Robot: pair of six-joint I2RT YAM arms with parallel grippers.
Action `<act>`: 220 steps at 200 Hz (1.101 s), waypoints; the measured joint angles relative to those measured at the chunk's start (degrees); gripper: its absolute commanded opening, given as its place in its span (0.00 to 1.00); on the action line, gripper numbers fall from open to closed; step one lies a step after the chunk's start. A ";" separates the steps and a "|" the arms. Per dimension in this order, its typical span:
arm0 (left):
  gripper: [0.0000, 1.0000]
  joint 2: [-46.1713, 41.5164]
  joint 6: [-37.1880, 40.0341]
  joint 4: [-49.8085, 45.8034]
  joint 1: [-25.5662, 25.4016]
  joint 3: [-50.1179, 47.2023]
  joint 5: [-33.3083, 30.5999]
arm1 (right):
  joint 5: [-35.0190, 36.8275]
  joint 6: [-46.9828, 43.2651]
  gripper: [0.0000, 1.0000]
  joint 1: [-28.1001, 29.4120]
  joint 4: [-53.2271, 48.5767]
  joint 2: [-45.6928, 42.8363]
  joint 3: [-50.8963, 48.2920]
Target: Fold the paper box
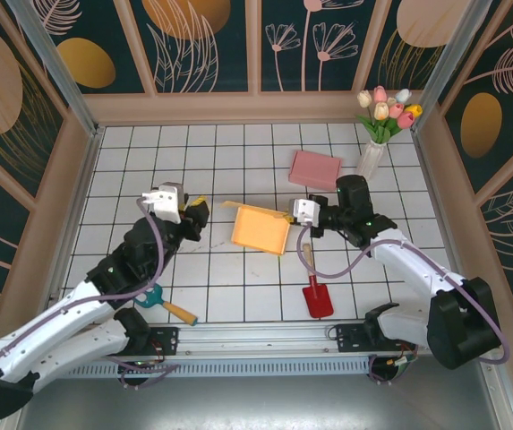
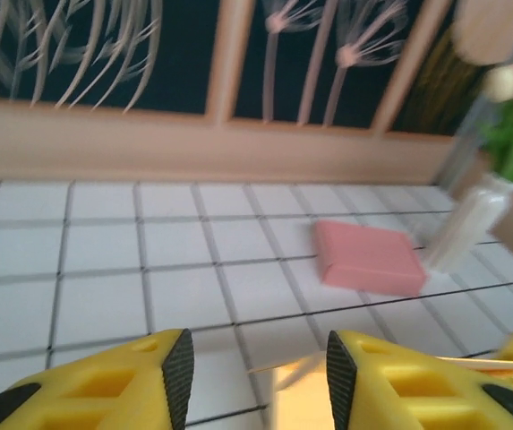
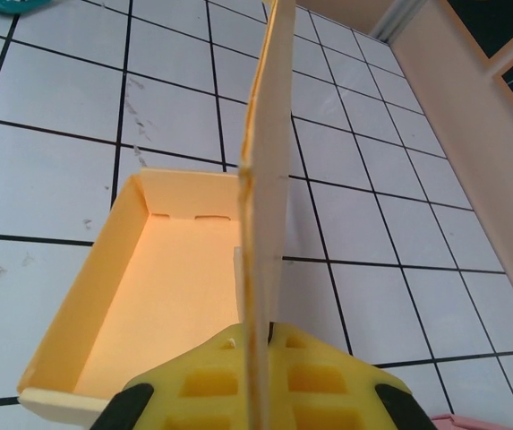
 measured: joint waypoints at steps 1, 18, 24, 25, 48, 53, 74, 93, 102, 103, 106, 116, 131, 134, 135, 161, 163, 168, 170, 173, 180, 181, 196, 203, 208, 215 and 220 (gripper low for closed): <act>0.53 0.24 -0.37 -0.02 0.63 -0.11 0.20 | -0.04 0.00 0.00 0.00 0.00 -0.07 -0.09; 0.61 4.44 -5.27 0.20 9.51 -0.37 5.18 | -0.70 0.00 0.00 0.00 0.04 -0.57 -0.61; 0.63 6.14 -6.88 0.39 12.11 -0.22 6.84 | -0.94 0.00 0.00 0.00 0.04 -0.68 -0.63; 0.63 6.36 -7.08 0.39 12.37 -0.20 7.02 | -0.96 0.00 0.00 0.00 0.04 -0.70 -0.63; 0.64 12.46 -12.98 2.58 16.37 -0.02 13.35 | -1.40 -0.02 0.00 0.00 0.04 -0.87 -0.63; 0.64 13.62 -14.38 3.58 16.52 -0.07 14.97 | -1.42 -0.04 0.00 0.00 0.02 -0.87 -0.66; 0.62 18.23 -19.43 8.52 16.68 0.02 21.24 | -1.42 -0.26 0.00 0.00 -0.02 -0.87 -0.63; 0.62 23.54 -23.89 8.85 16.68 2.05 25.35 | -1.40 -0.81 0.00 0.00 -0.07 -0.76 -0.66; 0.61 25.97 -25.79 8.41 16.68 3.45 27.06 | -1.40 -1.03 0.00 0.00 -0.09 -0.72 -0.63; 0.61 26.12 -25.97 8.39 16.68 3.54 27.17 | -1.38 -1.05 0.00 0.00 -0.07 -0.72 -0.63; 0.61 26.84 -26.84 8.33 16.68 3.89 27.80 | -1.40 -1.09 0.00 0.00 -0.07 -0.70 -0.66; 0.60 28.02 -28.63 8.26 16.72 4.37 29.38 | -1.40 -1.11 0.00 0.00 -0.07 -0.57 -0.63; 0.58 28.24 -31.21 8.15 16.72 4.22 31.52 | -1.40 -1.14 0.00 0.00 -0.09 -0.28 -0.63; 0.58 28.24 -31.71 8.15 16.72 4.22 31.78 | -1.40 -1.14 0.00 0.00 -0.07 -0.22 -0.63; 0.58 28.24 -31.80 8.15 16.72 4.22 31.95 | -1.40 -1.14 0.00 0.00 -0.07 -0.17 -0.63; 0.57 28.24 -34.21 8.26 16.72 4.20 33.66 | -1.36 -1.14 0.00 0.11 -0.09 0.55 -0.63; 0.57 28.24 -34.29 8.26 16.72 4.20 33.75 | -1.36 -1.14 0.00 0.13 -0.09 0.57 -0.63; 0.57 28.26 -34.82 8.39 16.72 4.17 34.14 | -1.36 -1.14 0.00 0.17 -0.07 0.66 -0.63; 0.57 28.26 -34.84 8.46 16.72 4.17 34.23 | -1.36 -1.14 0.00 0.17 -0.07 0.66 -0.63; 0.57 28.30 -35.17 8.57 16.72 4.17 34.38 | -1.36 -1.14 0.00 0.22 -0.07 0.68 -0.63; 0.57 28.39 -35.78 8.96 16.59 4.17 34.75 | -1.36 -1.14 0.00 0.35 -0.07 0.70 -0.63; 0.57 28.39 -35.85 8.98 16.57 4.17 34.80 | -1.36 -1.14 0.00 0.35 -0.07 0.72 -0.63; 0.57 28.72 -36.74 9.64 15.76 4.20 35.19 | -1.38 -1.14 0.00 0.57 -0.04 0.83 -0.63; 0.57 29.07 -37.09 9.81 14.99 4.22 35.19 | -1.36 -1.14 0.00 0.66 -0.04 0.96 -0.63; 0.57 29.35 -37.33 9.86 14.40 4.26 35.15 | -1.31 -1.14 0.00 0.68 -0.04 1.05 -0.63; 0.57 29.90 -37.64 9.97 13.40 4.35 35.12 | -1.29 -1.14 0.00 0.70 -0.07 1.18 -0.63; 0.57 30.32 -37.81 10.14 12.66 4.35 35.17 | -1.20 -1.11 0.00 0.70 -0.07 1.25 -0.63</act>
